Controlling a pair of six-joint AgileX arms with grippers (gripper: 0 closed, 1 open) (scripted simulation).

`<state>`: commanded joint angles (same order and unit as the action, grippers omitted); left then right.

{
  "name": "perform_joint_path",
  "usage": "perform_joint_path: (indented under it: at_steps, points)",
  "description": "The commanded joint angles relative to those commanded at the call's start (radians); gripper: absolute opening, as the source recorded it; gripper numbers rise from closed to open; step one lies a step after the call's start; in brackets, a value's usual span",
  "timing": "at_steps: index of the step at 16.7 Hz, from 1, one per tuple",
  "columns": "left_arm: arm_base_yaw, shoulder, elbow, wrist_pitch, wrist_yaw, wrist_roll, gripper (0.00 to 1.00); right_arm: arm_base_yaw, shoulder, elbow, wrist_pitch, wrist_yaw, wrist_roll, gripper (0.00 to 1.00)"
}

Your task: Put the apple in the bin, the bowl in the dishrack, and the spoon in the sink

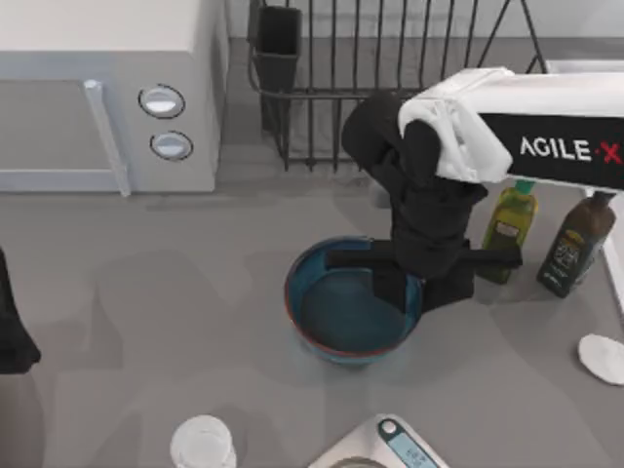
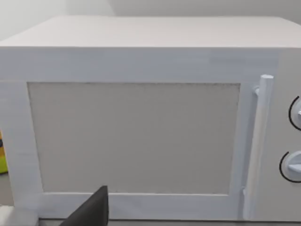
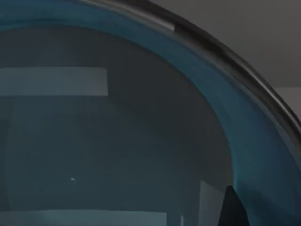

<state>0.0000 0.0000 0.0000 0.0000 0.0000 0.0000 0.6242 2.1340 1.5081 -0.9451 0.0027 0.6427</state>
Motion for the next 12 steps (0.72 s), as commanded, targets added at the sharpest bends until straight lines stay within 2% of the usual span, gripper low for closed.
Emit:
perform_joint_path:
  at_steps: [12]
  points:
    - [0.0, 0.0, 0.0, 0.0, 0.0, 0.0, 1.0, 0.006, -0.006, 0.029, -0.04, -0.002, -0.001, 0.0]
